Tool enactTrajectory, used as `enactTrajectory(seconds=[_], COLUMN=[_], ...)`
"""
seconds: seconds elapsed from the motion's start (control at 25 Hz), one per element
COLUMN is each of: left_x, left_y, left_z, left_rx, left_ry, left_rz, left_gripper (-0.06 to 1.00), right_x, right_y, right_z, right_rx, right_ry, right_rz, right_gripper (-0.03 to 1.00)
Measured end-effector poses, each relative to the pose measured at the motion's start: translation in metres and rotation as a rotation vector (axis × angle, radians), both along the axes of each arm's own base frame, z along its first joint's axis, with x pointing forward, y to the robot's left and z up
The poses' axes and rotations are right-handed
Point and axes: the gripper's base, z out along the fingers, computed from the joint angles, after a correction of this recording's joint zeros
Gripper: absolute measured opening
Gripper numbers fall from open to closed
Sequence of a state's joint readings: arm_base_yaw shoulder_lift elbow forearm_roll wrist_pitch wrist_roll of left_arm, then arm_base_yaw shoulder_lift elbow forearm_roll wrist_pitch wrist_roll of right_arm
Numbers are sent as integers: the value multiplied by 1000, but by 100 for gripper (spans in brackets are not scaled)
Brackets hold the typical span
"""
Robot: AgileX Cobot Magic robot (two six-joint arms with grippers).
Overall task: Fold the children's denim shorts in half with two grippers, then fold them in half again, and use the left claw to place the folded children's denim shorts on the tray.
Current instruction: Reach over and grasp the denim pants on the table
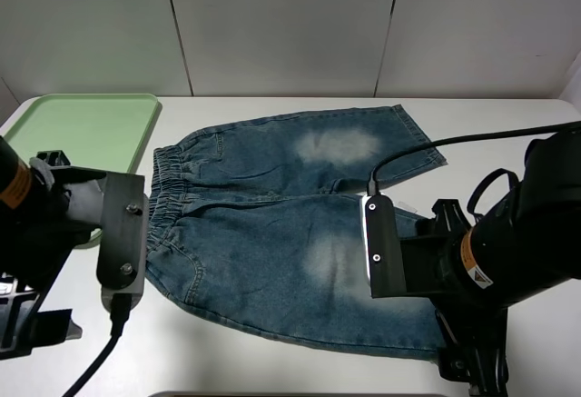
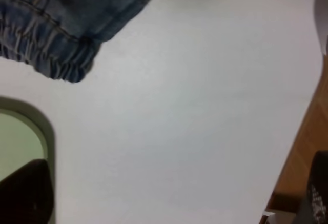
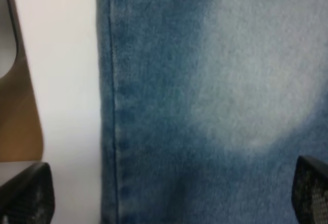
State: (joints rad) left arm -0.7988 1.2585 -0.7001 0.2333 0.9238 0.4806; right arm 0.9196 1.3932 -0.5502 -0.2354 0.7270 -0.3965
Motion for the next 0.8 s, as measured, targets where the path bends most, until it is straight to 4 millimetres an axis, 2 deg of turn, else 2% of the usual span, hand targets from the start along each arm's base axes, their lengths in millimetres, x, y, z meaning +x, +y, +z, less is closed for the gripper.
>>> enactTrajectory(seconds=[0.4,0.8], left_x=[7,8], left_y=[0,0], left_z=[0,0], left_rx=[-33,-39], left_ry=[-30,-35], left_rz=[-32,-49], left_gripper=[98,98], right_x=[18,0], right_y=[-12,-37], right_z=[-18,-50], right_rx=[-37,-72], right_ry=[10,58], right_rz=[-57,-43], right_gripper=[70,70])
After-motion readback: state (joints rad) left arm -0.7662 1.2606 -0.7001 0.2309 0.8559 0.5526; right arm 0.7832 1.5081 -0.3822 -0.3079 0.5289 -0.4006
